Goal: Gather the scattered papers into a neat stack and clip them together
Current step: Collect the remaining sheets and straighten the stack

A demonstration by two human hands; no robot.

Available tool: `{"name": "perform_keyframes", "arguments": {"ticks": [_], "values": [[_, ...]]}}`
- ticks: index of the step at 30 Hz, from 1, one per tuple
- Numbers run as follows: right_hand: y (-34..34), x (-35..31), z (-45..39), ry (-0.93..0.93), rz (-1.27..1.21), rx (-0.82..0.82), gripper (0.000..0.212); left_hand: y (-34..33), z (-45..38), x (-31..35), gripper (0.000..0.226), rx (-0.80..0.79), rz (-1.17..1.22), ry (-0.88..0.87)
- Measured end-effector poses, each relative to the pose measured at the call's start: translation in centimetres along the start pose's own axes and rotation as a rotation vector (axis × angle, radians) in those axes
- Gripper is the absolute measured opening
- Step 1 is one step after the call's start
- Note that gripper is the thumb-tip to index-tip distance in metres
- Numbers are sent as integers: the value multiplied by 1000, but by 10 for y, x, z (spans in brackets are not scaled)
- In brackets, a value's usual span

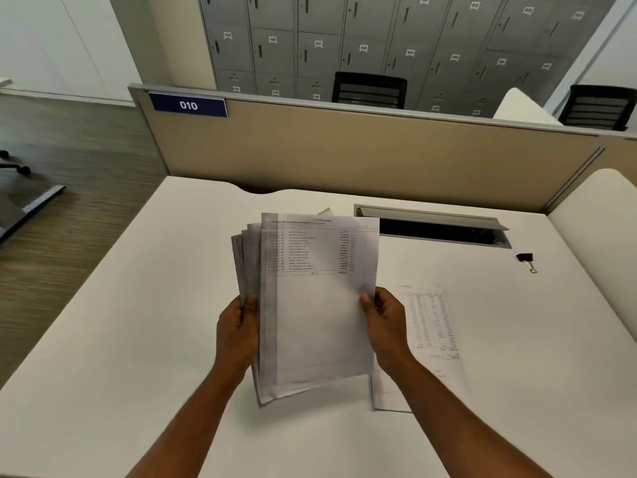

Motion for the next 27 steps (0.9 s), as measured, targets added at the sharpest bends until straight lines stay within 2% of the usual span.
{"name": "perform_keyframes", "arguments": {"ticks": [3,6,8,13,16,19,22,24,27], "values": [[-3,8,1,-62,-38,-41,4,-1,0,-1,39,-10,-10,-5],[-17,11,5,-117,-94,-132,20,-7,4,5,43,-44,7,-14],[-20,2,5,-58,-72,-125,21,-7,7,20,45,-43,-9,-73],[-26,-40,13,127,-147,-97,23,10,15,69,21,98,-97,-328],[-27,-60,23,252,-149,-116,37,18,22,79,17,158,-88,-420],[-33,-45,27,234,-25,-127,55,9,24,64,26,126,-72,-391],[-46,-21,28,123,63,-172,42,-5,25,47,20,80,-88,-318],[-45,-22,27,145,63,-145,32,-6,24,43,14,97,-97,-302],[-37,-23,27,175,10,-91,32,-3,22,36,12,131,-115,-307]]}}
Point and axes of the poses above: each hand's wrist, its own z-axis away from the middle knuckle, its own y-axis out of the back of the hand, x = y × z, the point moved 10 cm from there along -z, towards the middle knuckle, and after that the axes turned 12 degrees about -z, right-handed, at the moved point
